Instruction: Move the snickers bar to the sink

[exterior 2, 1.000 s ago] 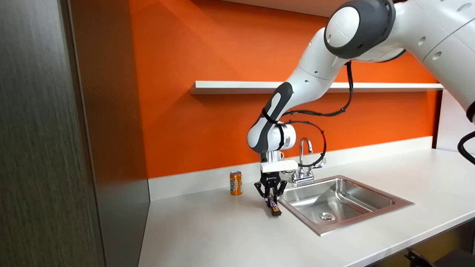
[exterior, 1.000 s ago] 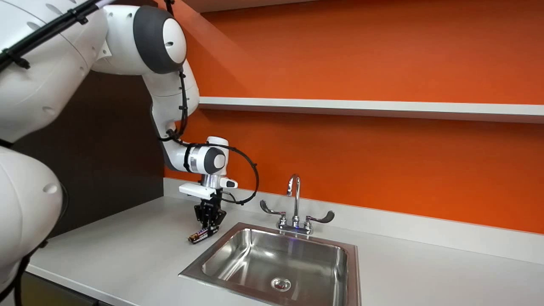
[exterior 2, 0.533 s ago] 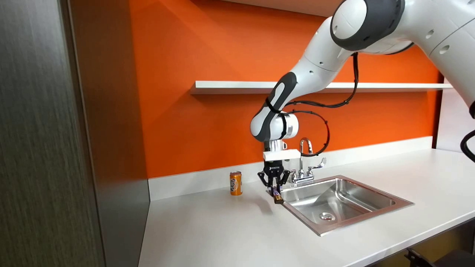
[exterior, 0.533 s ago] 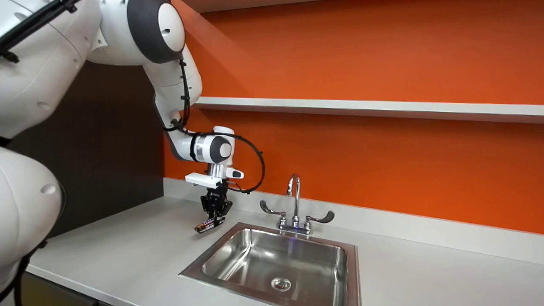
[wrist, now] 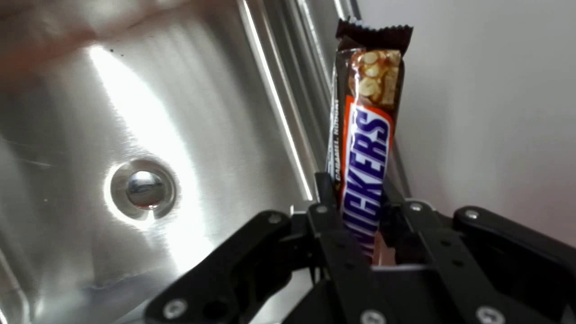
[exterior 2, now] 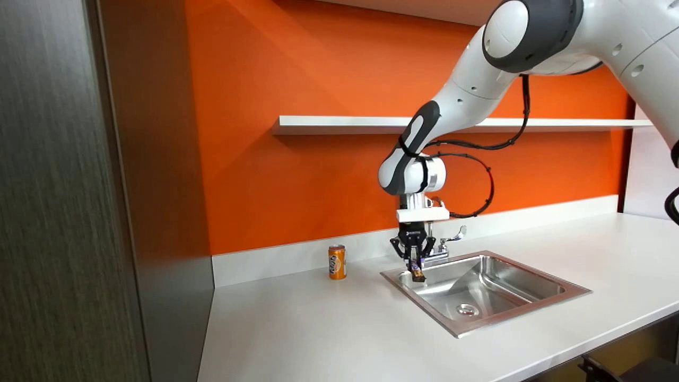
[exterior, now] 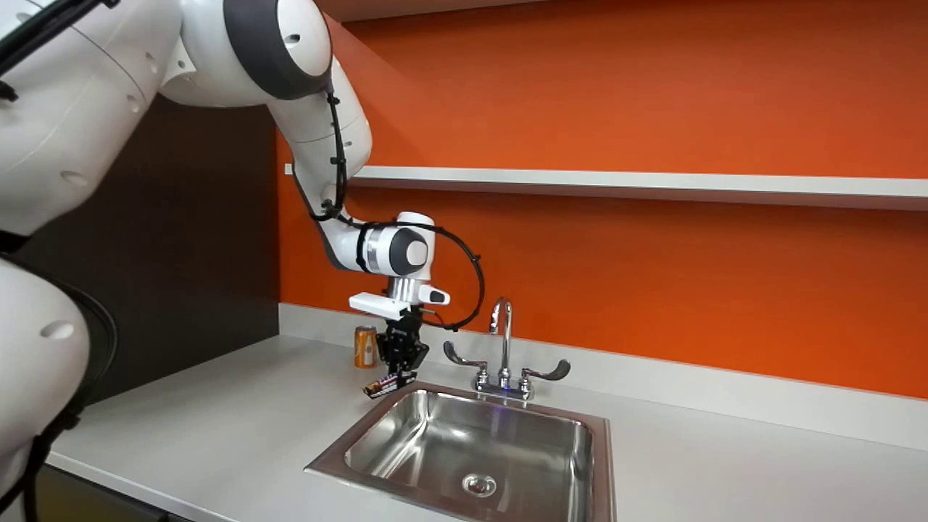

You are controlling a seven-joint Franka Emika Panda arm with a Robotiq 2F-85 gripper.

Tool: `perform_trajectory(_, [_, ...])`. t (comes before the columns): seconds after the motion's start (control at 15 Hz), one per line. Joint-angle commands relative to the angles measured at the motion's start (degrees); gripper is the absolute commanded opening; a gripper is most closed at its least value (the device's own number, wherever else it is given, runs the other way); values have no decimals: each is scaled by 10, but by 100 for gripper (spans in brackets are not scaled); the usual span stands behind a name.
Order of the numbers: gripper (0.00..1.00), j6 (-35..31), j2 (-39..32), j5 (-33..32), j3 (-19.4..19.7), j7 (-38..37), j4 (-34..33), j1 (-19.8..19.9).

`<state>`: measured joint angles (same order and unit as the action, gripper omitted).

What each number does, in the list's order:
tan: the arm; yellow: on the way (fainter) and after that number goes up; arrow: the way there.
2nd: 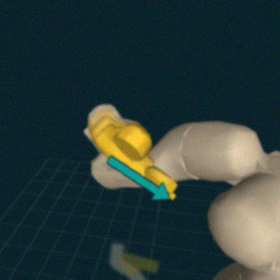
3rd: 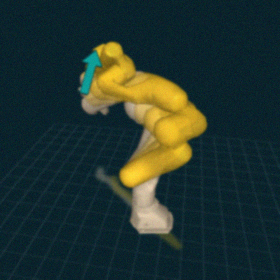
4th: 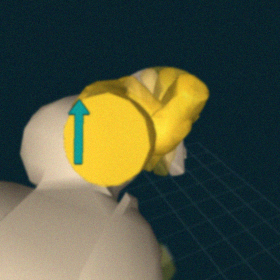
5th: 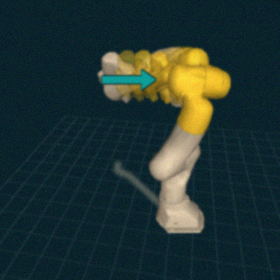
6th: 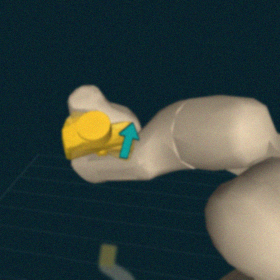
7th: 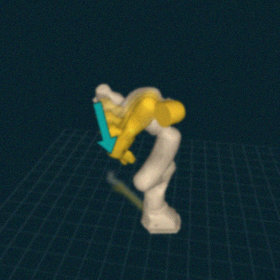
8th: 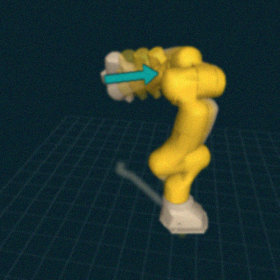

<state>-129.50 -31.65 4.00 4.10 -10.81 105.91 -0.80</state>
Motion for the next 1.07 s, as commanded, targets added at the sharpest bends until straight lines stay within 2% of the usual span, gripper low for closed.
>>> perform_trajectory(0.0, [7, 24, -1, 9, 9, 12, -12, 38])
perform_trajectory(0.47, [7, 16, -32, 16, 19, 14, -16, 80])
perform_trajectory(1.0, [7, -20, -96, 24, 16, 12, -13, 81])
